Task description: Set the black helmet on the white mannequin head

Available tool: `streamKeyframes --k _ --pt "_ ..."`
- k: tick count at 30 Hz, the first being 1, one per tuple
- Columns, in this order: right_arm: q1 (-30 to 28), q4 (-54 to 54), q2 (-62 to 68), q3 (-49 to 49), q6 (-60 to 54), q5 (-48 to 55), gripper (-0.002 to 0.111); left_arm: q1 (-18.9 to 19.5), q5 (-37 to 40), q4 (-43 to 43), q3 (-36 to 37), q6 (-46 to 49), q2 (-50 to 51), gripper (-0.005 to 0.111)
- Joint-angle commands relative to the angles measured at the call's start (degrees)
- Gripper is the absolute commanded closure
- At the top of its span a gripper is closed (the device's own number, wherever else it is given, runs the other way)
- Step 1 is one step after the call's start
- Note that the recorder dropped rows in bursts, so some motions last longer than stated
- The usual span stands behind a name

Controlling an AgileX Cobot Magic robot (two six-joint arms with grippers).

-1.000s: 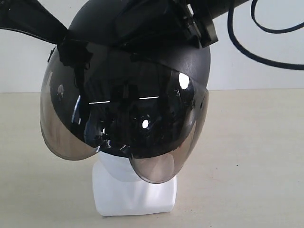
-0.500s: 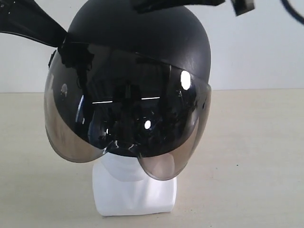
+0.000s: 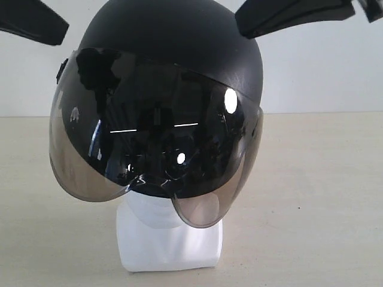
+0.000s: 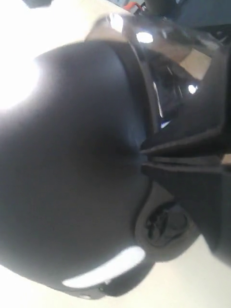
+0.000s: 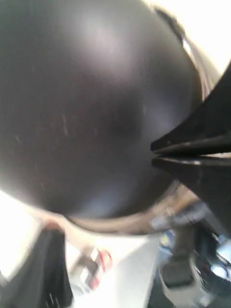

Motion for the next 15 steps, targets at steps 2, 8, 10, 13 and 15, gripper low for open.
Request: streamKeyframes --k 2,8,10,13,15 --pt "-0.37 -10.51 -8.64 5.3 6.64 -6.18 0.108 -0.22 0.05 -2.49 -4.45 -0.4 -1.83 0.102" --pt "-0.37 -8.81 -18.03 21.8 7.22 -28.14 0.108 -1.31 0.05 -6.68 -7.11 -0.48 -0.46 0.102" --pt "-0.27 -4.76 -17.29 22.44 2.9 -24.28 0.108 -4.08 0.05 -5.59 -7.11 -1.07 1.01 0.102" --pt "3.78 4.32 -17.39 27.24 -2.79 -31.25 0.108 -9.91 0.05 -0.05 -7.0 -4.82 2.92 0.102" --pt "8.23 4.68 -17.28 29.77 -2.68 -34.8 0.108 -12.02 0.05 4.02 -6.67 -6.08 3.19 0.102"
